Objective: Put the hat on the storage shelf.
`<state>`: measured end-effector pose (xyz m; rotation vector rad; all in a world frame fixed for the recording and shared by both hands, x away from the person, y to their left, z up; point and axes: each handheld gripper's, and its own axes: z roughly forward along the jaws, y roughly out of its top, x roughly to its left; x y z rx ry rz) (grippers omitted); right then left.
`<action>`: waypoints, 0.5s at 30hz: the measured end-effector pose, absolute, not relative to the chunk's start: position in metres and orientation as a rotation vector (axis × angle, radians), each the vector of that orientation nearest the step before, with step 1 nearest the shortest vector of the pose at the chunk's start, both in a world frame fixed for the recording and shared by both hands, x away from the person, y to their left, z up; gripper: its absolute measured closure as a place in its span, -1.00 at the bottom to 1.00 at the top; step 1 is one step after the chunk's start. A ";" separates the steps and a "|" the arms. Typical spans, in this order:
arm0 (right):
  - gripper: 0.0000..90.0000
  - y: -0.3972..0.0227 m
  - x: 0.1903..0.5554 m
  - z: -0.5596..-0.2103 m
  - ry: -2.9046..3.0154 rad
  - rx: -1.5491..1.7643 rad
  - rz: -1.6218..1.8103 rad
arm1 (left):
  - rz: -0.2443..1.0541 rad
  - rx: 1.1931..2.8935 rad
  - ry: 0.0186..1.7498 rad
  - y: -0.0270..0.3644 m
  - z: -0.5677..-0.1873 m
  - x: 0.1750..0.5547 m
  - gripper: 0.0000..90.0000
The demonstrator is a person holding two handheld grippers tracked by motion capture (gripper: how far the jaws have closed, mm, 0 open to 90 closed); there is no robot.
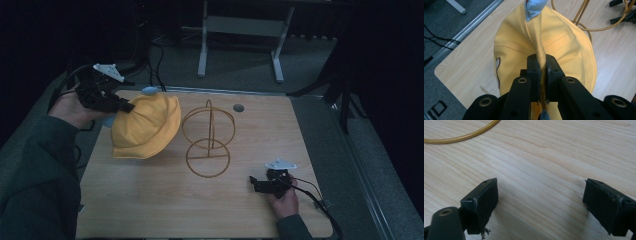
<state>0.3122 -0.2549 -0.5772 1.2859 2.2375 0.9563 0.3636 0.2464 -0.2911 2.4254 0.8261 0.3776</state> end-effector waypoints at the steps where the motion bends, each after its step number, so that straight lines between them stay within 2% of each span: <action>1: -0.72 -0.255 0.312 -0.577 2.238 1.286 0.957 | 0.378 2.422 0.827 0.246 -0.290 0.363 0.87; 15: -0.72 -0.255 0.312 -0.577 2.238 1.285 0.955 | 0.382 2.410 0.793 0.244 -0.284 0.359 0.87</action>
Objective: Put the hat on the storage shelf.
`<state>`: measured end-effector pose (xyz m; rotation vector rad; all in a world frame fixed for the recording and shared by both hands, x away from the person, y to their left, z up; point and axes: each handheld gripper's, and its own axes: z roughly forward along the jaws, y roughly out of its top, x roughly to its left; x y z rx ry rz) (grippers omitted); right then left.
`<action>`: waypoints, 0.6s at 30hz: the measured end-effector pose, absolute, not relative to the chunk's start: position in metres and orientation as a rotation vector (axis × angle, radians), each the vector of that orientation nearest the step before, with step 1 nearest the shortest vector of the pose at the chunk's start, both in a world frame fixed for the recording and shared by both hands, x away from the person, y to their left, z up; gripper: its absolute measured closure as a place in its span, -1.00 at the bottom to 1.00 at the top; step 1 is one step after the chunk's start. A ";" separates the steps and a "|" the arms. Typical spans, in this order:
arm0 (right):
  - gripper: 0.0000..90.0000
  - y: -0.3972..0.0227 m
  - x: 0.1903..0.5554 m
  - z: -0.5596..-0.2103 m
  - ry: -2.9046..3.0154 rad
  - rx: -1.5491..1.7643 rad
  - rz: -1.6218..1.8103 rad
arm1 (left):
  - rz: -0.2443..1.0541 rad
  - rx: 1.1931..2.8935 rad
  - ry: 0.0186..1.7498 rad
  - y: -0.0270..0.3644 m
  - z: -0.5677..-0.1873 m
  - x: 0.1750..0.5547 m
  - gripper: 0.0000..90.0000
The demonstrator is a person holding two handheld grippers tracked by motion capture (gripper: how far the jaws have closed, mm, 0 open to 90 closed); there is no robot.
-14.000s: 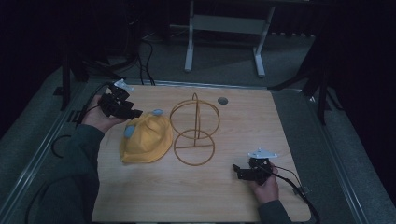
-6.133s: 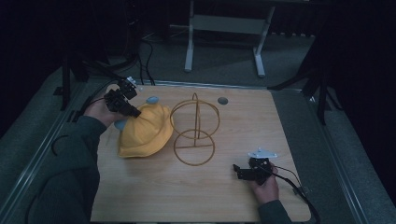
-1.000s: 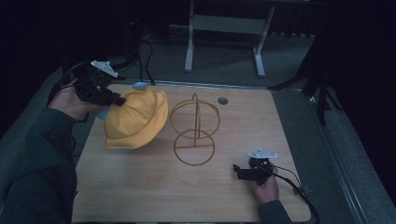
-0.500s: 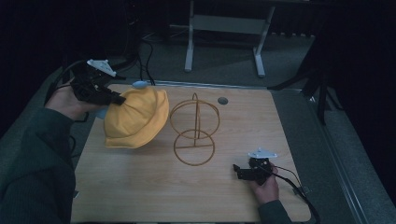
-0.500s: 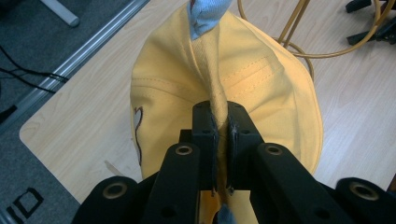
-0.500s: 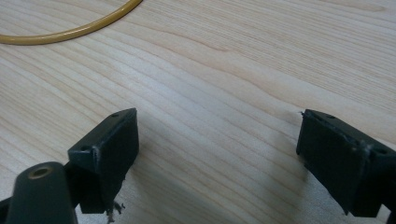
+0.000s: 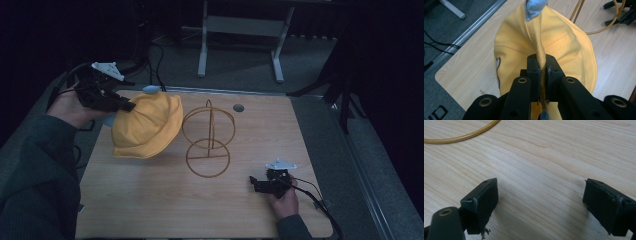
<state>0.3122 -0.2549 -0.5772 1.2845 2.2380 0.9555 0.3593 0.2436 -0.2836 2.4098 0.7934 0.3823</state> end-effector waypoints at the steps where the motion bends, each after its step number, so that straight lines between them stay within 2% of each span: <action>1: -0.72 -0.255 0.312 -0.577 2.238 1.285 0.955 | 0.383 2.413 0.787 0.244 -0.283 0.359 0.87; 18: -0.72 -0.255 0.312 -0.577 2.238 1.284 0.955 | 0.378 2.375 0.751 0.240 -0.272 0.356 0.87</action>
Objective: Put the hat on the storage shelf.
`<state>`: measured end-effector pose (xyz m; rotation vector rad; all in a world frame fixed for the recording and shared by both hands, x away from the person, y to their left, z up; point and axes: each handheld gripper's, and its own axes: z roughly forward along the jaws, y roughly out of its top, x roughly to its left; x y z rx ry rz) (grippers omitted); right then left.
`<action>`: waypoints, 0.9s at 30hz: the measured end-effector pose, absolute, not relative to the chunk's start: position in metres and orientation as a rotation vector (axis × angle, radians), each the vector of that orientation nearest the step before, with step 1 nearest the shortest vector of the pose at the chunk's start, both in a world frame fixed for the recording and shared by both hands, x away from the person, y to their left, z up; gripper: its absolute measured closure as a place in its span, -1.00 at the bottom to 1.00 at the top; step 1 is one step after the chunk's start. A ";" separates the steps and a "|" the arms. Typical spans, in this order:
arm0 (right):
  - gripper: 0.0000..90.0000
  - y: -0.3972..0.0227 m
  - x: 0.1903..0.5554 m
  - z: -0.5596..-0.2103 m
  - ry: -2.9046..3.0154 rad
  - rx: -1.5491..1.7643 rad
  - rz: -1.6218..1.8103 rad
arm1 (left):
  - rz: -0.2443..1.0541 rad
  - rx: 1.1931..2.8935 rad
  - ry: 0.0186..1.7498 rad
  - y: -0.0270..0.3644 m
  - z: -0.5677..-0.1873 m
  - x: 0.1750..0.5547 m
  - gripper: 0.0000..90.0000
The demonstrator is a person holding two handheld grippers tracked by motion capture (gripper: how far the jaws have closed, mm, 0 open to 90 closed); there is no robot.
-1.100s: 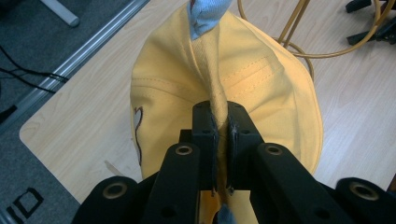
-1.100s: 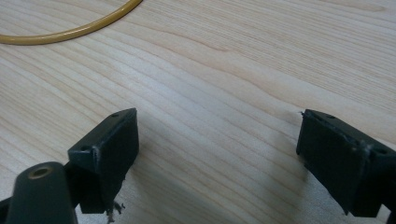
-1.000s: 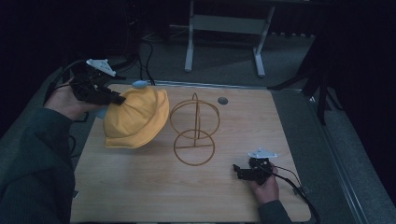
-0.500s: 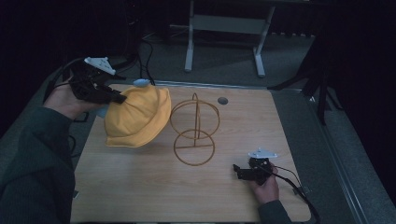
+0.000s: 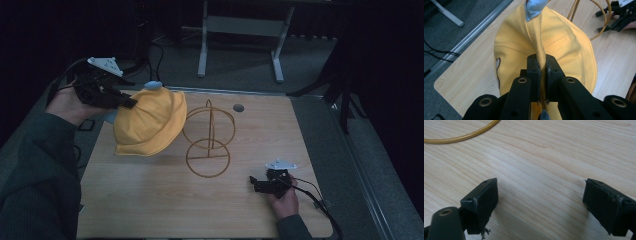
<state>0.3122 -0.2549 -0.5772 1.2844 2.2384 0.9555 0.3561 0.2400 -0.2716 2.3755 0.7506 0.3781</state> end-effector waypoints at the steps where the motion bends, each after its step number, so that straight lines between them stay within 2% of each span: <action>1: -0.72 -0.255 0.312 -0.577 2.238 1.284 0.956 | 0.381 2.374 0.748 0.240 -0.271 0.356 0.87; 27: -0.72 -0.255 0.312 -0.577 2.238 1.282 0.956 | 0.368 2.354 0.649 0.216 -0.254 0.356 0.87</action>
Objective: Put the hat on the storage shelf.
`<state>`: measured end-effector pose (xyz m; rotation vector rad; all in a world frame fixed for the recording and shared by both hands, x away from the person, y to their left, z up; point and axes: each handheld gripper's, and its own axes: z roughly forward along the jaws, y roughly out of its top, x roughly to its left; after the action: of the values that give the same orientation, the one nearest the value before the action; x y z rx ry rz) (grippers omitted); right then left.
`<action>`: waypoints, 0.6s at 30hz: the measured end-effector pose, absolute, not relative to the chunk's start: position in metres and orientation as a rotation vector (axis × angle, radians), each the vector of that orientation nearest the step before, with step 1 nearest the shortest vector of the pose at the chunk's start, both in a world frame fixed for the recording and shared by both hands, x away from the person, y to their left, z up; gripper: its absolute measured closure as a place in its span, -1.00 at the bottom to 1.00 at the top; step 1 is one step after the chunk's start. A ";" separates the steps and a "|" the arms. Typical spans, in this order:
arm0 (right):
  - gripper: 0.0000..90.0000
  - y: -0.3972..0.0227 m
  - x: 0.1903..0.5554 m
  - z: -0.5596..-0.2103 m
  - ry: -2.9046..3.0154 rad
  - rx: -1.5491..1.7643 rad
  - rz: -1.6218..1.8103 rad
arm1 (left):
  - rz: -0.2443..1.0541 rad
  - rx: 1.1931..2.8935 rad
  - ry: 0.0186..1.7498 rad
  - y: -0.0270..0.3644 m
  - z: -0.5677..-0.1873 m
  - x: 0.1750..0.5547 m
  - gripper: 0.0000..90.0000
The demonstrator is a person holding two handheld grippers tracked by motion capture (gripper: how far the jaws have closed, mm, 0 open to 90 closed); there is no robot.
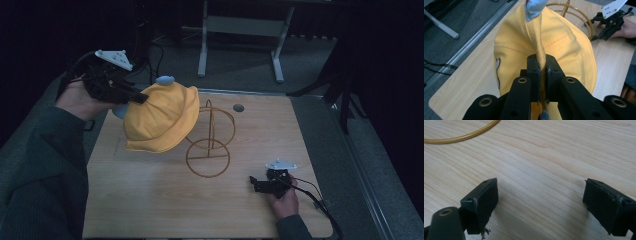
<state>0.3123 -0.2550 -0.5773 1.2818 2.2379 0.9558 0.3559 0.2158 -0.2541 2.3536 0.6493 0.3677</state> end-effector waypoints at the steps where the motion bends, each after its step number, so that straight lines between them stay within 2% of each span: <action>1: -0.71 -0.255 0.312 -0.577 2.238 1.282 0.956 | 0.366 2.353 0.646 0.214 -0.254 0.356 0.87; 18: -0.72 -0.255 0.312 -0.577 2.238 1.282 0.956 | 0.345 2.358 0.569 0.178 -0.245 0.364 0.87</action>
<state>0.3123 -0.2550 -0.5773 1.2820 2.2381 0.9559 0.3637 0.1778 -0.2454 2.3584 0.5694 0.3448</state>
